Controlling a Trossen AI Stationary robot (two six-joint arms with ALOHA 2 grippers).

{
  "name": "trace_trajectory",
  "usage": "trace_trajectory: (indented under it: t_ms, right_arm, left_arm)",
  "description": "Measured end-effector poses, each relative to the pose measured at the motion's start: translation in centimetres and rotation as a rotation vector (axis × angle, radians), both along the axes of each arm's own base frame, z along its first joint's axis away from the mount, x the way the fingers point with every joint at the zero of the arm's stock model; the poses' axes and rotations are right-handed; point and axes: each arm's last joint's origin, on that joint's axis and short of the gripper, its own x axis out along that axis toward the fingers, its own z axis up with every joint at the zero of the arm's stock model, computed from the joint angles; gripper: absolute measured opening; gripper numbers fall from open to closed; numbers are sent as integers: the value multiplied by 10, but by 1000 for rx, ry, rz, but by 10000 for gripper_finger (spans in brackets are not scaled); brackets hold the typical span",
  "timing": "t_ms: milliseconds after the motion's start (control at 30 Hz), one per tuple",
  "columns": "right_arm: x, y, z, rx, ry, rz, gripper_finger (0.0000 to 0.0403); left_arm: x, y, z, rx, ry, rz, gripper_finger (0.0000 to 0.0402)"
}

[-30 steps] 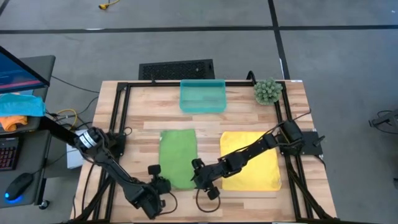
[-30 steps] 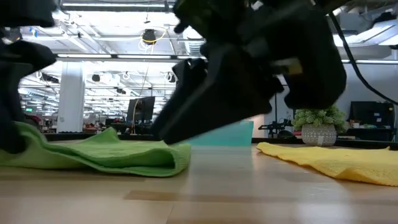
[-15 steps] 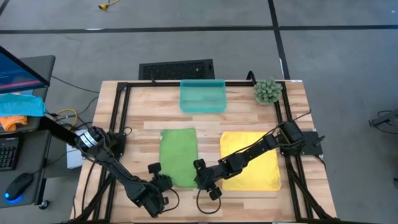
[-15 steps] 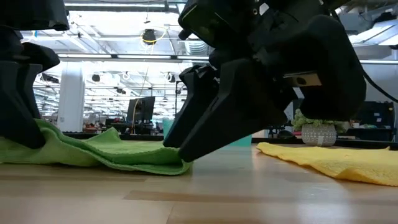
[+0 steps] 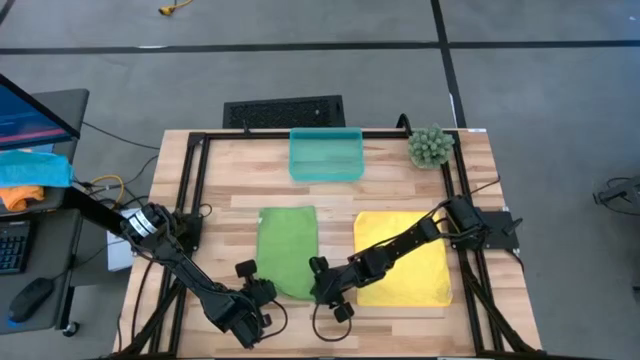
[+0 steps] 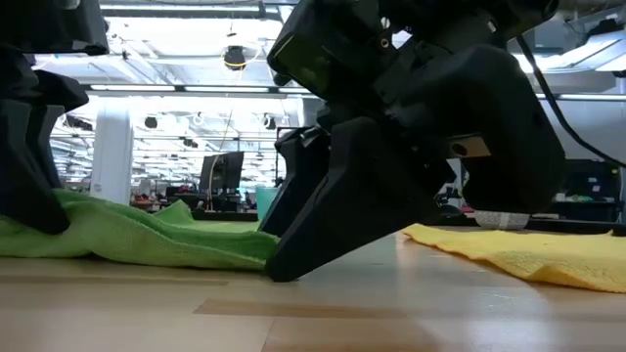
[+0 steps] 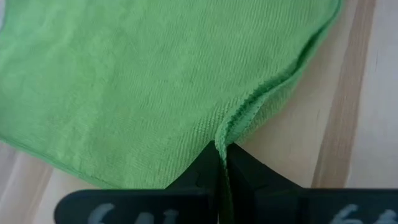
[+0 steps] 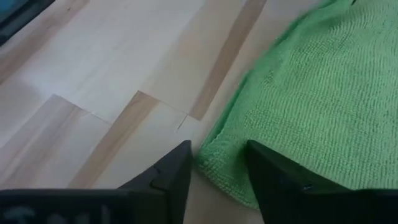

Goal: Roll microfiber towels into tight, uniform cylinder then place into a basket
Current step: Fold the green towel

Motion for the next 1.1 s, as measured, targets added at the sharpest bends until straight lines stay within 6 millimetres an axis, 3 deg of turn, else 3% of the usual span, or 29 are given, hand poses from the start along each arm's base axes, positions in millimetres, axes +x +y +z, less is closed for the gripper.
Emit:
trace_trajectory:
  t_ms: [300, 467, 667, 900, 1100]
  right_arm:
    - [-2, -2, 7, -11, 3, -18, 18]
    - [-7, 1, 24, -3, -10, -51, 28]
    - [-15, 12, 37, -7, -17, -93, 9]
    - [-8, 38, 68, 42, -45, -67, 23]
    - [-10, 57, 93, -43, -57, -101, 7]
  left_arm:
    - [-3, -1, 0, 16, 28, -26, 2]
    - [-2, -2, 5, 28, 53, -49, 2]
    - [-8, -13, 30, 98, 64, -39, 2]
    - [-14, -28, 54, 84, 82, -59, 2]
    - [-20, -32, 69, 131, 65, -40, 2]
